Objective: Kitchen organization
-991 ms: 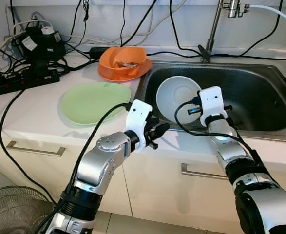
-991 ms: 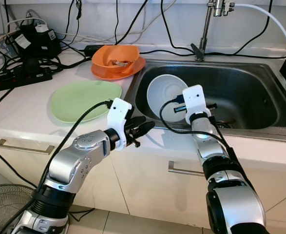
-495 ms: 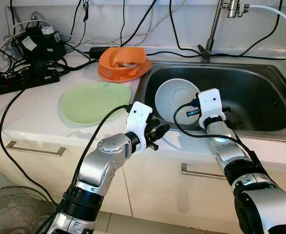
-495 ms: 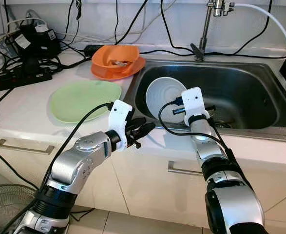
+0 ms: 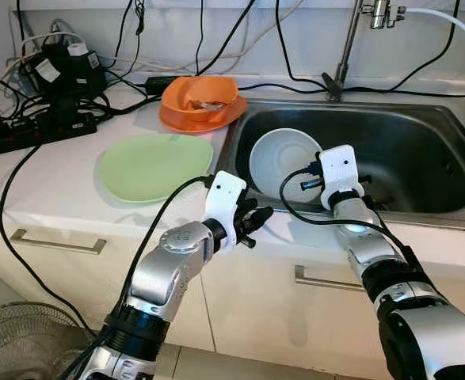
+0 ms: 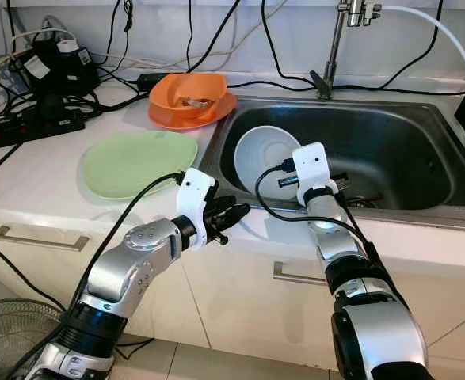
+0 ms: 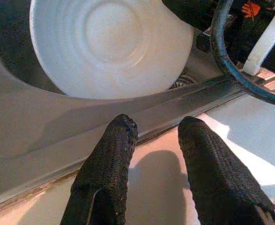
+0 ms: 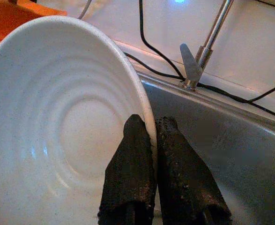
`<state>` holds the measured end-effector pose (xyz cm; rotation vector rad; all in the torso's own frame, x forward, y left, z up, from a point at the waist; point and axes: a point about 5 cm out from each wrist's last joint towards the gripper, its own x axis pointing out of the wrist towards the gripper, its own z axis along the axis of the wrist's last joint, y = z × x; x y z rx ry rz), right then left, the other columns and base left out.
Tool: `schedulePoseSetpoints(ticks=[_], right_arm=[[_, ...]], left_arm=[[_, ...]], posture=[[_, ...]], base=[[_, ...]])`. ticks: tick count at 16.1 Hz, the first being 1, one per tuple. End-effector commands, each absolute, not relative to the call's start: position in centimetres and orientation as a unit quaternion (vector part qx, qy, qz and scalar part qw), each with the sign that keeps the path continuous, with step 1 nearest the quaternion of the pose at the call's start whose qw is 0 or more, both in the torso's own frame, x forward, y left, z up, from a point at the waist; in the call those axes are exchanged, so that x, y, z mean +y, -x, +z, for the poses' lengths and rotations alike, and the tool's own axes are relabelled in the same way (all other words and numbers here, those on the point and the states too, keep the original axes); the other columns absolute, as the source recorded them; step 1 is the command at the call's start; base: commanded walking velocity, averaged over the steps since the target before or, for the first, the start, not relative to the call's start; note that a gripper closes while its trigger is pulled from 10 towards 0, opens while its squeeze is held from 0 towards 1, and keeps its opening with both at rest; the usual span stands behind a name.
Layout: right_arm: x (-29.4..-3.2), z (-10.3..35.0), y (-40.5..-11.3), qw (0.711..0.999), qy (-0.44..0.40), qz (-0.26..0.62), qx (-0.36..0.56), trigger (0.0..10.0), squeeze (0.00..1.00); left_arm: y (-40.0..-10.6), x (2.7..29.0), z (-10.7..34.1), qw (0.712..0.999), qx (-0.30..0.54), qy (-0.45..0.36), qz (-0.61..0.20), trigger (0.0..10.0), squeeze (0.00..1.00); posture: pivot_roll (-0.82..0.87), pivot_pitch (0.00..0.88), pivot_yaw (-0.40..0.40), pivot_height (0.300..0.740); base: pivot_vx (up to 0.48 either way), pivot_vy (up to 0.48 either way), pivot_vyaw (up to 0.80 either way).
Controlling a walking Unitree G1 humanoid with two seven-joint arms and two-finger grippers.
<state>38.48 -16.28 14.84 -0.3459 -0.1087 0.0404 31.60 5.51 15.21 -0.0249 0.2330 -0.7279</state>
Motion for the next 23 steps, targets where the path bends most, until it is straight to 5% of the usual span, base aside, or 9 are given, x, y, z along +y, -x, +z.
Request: schedulePoseSetpoints(ticks=[1, 23], right_arm=[[-15.97, 15.60, -38.67, 0.983, 0.166, 0.022, -0.073, 10.0, 0.00], [-15.90, 15.54, -38.61, 0.984, 0.161, 0.021, -0.076, 10.0, 0.00]], left_arm=[[-31.61, 5.64, 14.85, 0.930, 0.115, 0.004, -0.350, 10.0, 0.00], [-31.39, 5.88, 14.58, 0.931, 0.096, 0.012, -0.353, 10.0, 0.00]], posture=[[0.10, 0.021, 0.074, 0.740], [0.10, 0.021, 0.072, 0.740]], base=[[0.000, 0.000, 0.00], [0.000, 0.000, 0.00]])
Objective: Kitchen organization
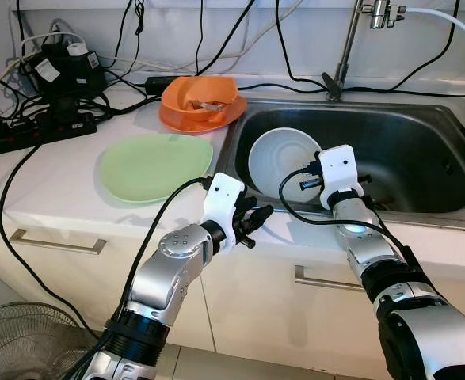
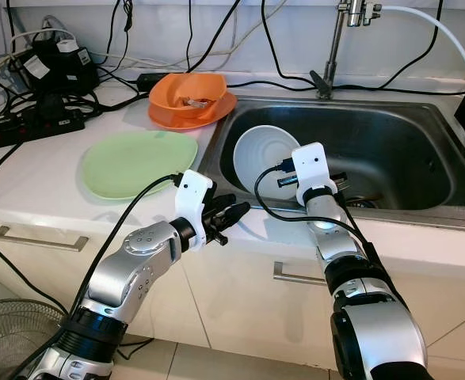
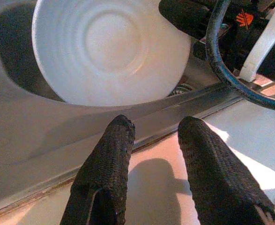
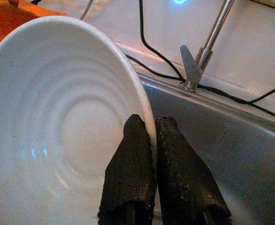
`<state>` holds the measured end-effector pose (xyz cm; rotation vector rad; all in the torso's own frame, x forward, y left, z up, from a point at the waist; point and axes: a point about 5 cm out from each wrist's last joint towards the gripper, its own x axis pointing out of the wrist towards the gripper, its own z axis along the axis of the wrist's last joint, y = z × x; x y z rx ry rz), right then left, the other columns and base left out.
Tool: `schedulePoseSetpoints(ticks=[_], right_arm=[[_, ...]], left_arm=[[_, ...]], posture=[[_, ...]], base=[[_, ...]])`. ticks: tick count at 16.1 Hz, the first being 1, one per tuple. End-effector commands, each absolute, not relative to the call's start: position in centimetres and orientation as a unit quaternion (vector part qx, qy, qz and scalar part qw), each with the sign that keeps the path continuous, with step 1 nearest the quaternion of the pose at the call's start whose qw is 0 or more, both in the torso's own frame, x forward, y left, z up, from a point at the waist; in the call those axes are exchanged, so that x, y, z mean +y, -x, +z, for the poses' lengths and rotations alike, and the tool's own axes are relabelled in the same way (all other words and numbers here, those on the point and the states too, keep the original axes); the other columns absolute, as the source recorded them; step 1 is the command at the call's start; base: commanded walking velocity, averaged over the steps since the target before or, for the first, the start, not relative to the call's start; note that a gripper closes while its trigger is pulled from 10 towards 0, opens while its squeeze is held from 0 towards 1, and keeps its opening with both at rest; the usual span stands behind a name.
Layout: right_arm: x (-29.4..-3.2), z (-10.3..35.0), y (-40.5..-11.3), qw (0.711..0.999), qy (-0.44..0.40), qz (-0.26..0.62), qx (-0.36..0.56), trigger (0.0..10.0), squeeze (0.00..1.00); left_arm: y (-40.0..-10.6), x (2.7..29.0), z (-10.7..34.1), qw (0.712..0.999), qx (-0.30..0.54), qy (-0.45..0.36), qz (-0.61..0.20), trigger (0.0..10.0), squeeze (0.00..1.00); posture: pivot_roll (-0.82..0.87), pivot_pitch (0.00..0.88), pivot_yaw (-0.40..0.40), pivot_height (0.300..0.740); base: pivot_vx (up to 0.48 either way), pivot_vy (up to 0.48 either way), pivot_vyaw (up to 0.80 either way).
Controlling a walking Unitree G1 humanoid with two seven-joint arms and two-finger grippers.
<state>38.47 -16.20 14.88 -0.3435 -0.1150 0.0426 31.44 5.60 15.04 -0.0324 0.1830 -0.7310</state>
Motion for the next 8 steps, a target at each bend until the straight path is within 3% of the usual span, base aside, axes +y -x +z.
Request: schedulePoseSetpoints(ticks=[1, 8], right_arm=[[-15.83, 15.38, -38.51, 0.984, 0.157, 0.021, -0.077, 10.0, 0.00], [-15.74, 15.16, -38.40, 0.985, 0.154, 0.022, -0.077, 10.0, 0.00]], left_arm=[[-31.12, 6.20, 14.12, 0.932, 0.076, 0.017, -0.354, 10.0, 0.00], [-30.70, 6.65, 13.45, 0.933, 0.043, 0.023, -0.356, 10.0, 0.00]], posture=[[0.10, 0.021, 0.070, 0.740], [0.10, 0.021, 0.069, 0.740]], base=[[0.000, 0.000, 0.00], [0.000, 0.000, 0.00]])
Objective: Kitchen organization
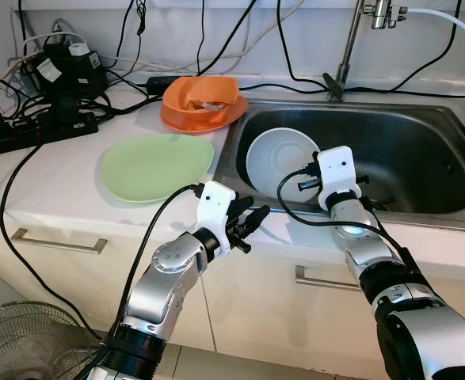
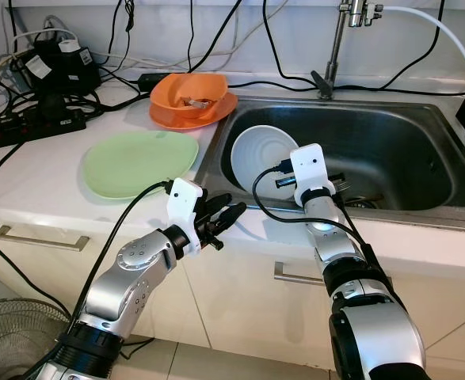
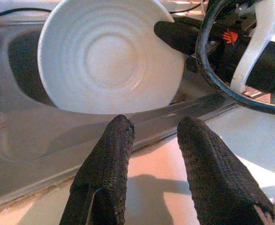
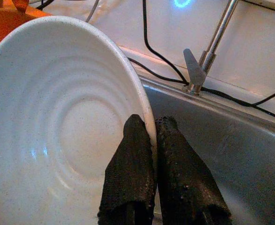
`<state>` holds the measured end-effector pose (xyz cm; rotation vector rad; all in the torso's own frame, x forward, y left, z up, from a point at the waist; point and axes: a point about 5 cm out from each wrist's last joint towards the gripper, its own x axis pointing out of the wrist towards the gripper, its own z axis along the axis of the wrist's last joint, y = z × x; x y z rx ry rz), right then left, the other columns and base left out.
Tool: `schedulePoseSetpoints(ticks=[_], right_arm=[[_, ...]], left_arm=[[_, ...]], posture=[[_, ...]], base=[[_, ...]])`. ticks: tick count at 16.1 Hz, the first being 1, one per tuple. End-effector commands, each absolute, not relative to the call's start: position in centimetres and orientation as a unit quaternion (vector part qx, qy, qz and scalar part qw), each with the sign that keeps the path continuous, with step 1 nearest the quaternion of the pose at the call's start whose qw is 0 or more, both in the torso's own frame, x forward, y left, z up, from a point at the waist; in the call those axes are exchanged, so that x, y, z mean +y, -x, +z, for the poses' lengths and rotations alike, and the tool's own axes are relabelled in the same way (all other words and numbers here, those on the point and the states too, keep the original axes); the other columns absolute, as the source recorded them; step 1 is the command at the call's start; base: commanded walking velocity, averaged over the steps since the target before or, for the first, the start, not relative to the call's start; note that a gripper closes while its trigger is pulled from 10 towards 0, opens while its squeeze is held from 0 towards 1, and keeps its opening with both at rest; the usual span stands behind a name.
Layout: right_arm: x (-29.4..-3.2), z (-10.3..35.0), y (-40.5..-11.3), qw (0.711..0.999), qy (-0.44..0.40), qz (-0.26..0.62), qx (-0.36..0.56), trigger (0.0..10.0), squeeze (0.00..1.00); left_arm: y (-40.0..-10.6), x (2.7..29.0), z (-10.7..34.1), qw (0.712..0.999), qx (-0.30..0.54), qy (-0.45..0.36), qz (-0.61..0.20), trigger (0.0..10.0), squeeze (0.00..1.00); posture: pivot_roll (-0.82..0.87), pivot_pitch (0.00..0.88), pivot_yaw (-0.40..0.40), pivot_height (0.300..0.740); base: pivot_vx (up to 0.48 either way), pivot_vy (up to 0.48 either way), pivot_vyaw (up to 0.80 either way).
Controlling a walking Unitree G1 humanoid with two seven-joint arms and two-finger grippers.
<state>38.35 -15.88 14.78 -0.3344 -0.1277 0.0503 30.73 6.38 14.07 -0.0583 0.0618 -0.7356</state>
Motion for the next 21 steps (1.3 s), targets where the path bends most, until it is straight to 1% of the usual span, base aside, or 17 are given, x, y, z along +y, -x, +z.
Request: schedulePoseSetpoints(ticks=[1, 21], right_arm=[[-15.74, 15.15, -38.40, 0.985, 0.154, 0.022, -0.077, 10.0, 0.00], [-15.62, 14.87, -38.35, 0.985, 0.158, 0.026, -0.070, 10.0, 0.00]], left_arm=[[-30.70, 6.65, 13.41, 0.933, 0.041, 0.023, -0.357, 10.0, 0.00], [-30.46, 6.55, 12.91, 0.927, 0.044, 0.009, -0.373, 10.0, 0.00]], posture=[[0.10, 0.021, 0.069, 0.740], [0.10, 0.014, 0.071, 0.740]], base=[[0.000, 0.000, 0.00], [0.000, 0.000, 0.00]])
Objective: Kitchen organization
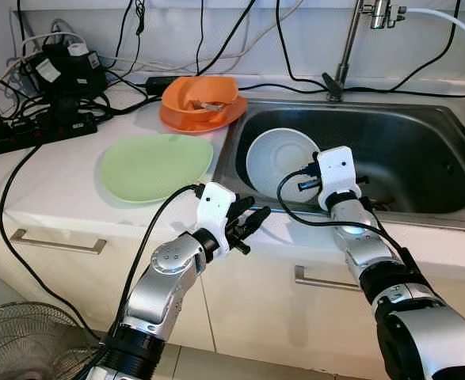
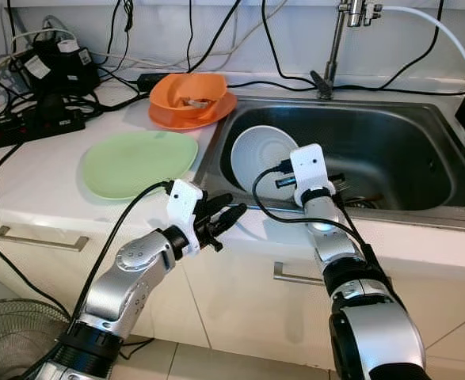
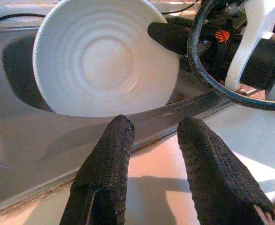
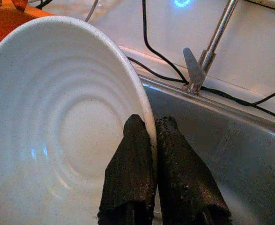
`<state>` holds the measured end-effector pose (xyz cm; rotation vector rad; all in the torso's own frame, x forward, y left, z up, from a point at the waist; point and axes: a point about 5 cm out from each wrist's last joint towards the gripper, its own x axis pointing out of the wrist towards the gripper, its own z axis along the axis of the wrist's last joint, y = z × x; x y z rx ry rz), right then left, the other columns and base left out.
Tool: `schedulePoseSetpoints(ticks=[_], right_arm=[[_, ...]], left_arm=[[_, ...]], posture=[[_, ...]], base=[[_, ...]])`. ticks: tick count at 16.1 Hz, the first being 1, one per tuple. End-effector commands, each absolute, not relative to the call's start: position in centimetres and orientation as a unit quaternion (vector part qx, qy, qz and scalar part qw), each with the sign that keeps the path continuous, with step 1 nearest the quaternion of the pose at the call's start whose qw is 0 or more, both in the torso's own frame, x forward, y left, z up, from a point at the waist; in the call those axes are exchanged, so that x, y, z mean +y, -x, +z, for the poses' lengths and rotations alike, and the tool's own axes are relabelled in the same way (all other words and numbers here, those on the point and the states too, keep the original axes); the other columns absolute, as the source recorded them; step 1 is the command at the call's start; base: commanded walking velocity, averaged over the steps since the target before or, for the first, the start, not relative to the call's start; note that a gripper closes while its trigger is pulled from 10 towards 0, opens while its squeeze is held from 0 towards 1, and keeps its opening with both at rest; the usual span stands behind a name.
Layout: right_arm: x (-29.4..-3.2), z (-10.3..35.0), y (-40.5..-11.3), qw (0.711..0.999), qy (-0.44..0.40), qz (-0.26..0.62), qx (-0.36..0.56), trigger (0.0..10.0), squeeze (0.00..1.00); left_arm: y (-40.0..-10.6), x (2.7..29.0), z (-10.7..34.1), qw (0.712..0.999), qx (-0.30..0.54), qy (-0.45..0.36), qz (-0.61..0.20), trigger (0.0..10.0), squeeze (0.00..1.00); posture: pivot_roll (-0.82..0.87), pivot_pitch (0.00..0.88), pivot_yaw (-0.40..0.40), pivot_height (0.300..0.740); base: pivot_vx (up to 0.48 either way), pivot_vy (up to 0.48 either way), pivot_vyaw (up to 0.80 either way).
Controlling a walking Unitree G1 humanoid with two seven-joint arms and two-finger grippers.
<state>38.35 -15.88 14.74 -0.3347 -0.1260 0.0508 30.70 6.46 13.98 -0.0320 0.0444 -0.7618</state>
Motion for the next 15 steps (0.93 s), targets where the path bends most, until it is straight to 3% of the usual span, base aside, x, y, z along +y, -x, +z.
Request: schedulePoseSetpoints(ticks=[1, 2, 3, 4, 5, 6, 15], right_arm=[[-15.60, 14.86, -38.35, 0.985, 0.158, 0.028, -0.070, 10.0, 0.00], [-15.60, 14.83, -38.34, 0.985, 0.157, 0.029, -0.070, 10.0, 0.12], [-15.60, 14.82, -38.33, 0.985, 0.157, 0.029, -0.069, 10.0, 0.56], [-15.59, 14.82, -38.34, 0.985, 0.157, 0.030, -0.069, 10.0, 0.84], [-15.57, 14.81, -38.33, 0.985, 0.158, 0.030, -0.069, 10.0, 0.45], [-15.54, 14.79, -38.33, 0.985, 0.158, 0.030, -0.068, 10.0, 0.00], [-15.13, 15.20, -38.31, 0.984, 0.152, 0.032, -0.083, 10.0, 0.00]], left_arm=[[-30.45, 6.51, 12.90, 0.927, 0.044, 0.009, -0.373, 10.0, 0.00], [-30.44, 6.46, 12.87, 0.926, 0.045, 0.008, -0.374, 10.0, 0.00], [-30.44, 6.45, 12.84, 0.926, 0.045, 0.008, -0.375, 10.0, 0.00], [-30.44, 6.40, 12.85, 0.926, 0.045, 0.007, -0.375, 10.0, 0.00], [-30.44, 6.39, 12.85, 0.926, 0.045, 0.007, -0.376, 10.0, 0.00], [-30.44, 6.39, 12.83, 0.925, 0.045, 0.007, -0.376, 10.0, 0.00], [-30.55, 6.46, 12.86, 0.928, 0.042, 0.006, -0.369, 10.0, 0.00]], posture=[[0.10, 0.012, 0.072, 0.740], [0.10, 0.011, 0.072, 0.740], [0.10, 0.009, 0.072, 0.740], [0.10, 0.009, 0.072, 0.740], [0.10, 0.012, 0.071, 0.740], [0.10, 0.013, 0.070, 0.740], [0.10, 0.021, 0.067, 0.740]], base=[[0.000, 0.000, 0.00], [0.000, 0.000, 0.00], [0.000, 0.000, 0.00], [0.000, 0.000, 0.00], [0.000, 0.000, 0.00], [0.000, 0.000, 0.00], [0.000, 0.000, 0.00]])
